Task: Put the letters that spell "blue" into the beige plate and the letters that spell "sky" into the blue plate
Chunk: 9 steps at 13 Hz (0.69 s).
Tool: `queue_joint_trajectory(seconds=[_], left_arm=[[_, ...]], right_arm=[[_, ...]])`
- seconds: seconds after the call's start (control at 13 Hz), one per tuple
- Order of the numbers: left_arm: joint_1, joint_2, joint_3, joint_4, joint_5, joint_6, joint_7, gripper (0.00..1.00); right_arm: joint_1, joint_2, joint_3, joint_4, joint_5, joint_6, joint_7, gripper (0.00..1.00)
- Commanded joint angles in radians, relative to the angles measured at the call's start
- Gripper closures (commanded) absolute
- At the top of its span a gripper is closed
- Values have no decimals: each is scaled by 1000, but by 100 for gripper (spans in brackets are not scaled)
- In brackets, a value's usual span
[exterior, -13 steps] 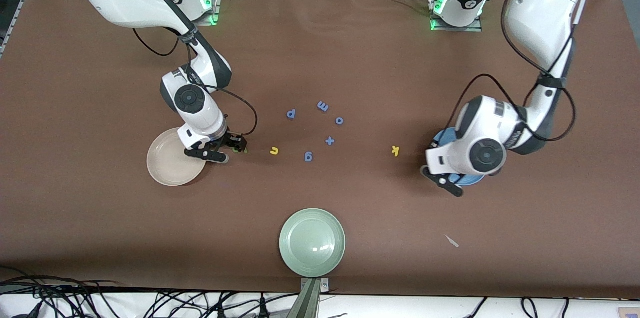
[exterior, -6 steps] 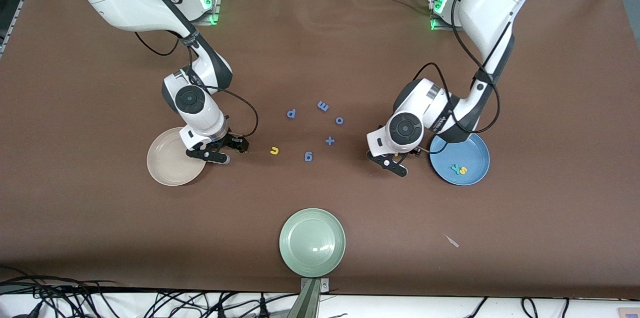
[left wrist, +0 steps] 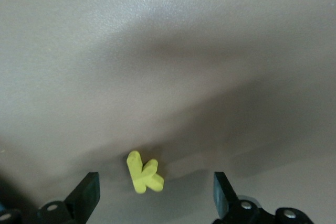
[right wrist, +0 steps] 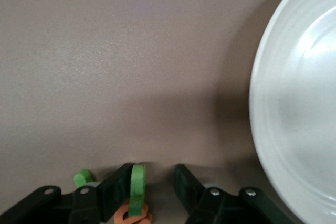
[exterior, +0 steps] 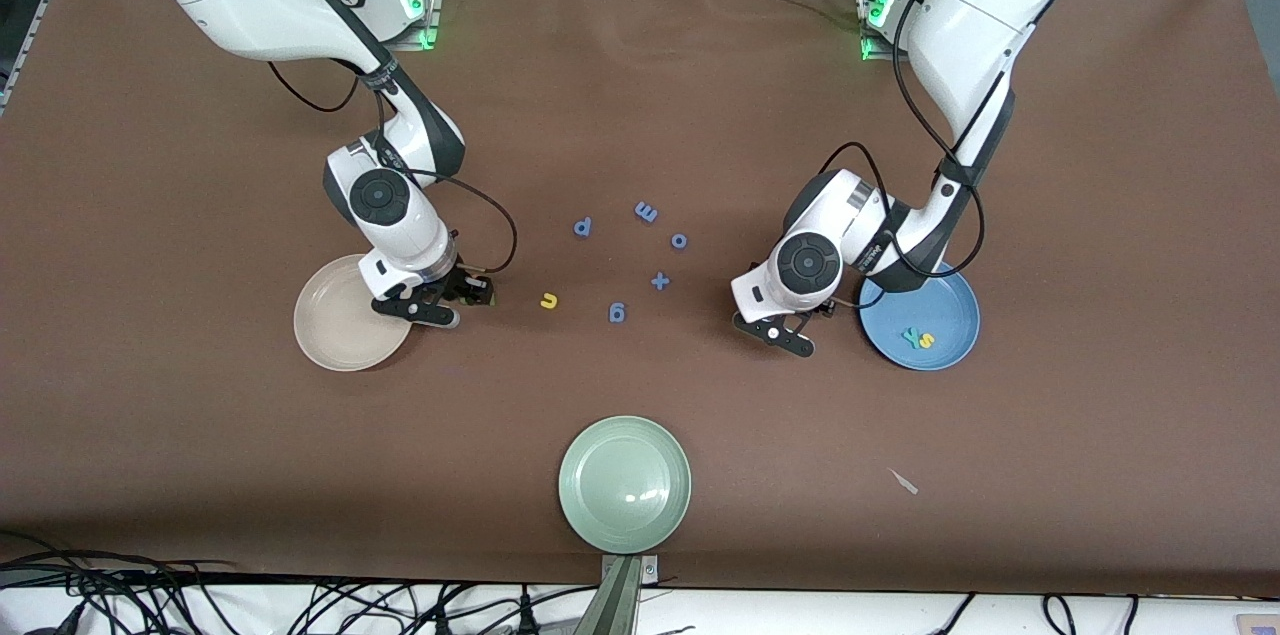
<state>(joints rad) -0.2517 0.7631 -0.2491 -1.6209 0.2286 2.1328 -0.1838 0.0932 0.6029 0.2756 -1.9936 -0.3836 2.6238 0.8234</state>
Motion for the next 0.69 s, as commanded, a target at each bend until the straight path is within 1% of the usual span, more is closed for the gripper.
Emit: queue_joint_trajectory(seconds=[0.0,0.08,0.15,0.23,0.31,0.46,0.62], left_arm=[[19,-4,-4,-25,32,33,-9,60],[20,-4,-4,-25,32,33,-9,80],[20,-5,-4,-25,32,33,-9,94],[22,-5,-4,-25,32,32,-8,100],[25,-10,-4,-25,32,26,-8,100],[37,-25,-4,-17,32,7,-8,100],[54,-63,-3,-7,32,-48,-2,100]], right_arm=[[-7,11,2,-8,-23,12,16,98],[-7,9,2,-8,-23,9,11,100],[-7,5,2,-7,-23,7,2,100],[-7,-6,2,-5,-23,4,-12,100],[-9,-20,2,-5,-23,-5,-30,100],[-13,-53,-7,10,-15,-85,-87,100],[-42,-81,-9,16,-5,-128,-162,100]])
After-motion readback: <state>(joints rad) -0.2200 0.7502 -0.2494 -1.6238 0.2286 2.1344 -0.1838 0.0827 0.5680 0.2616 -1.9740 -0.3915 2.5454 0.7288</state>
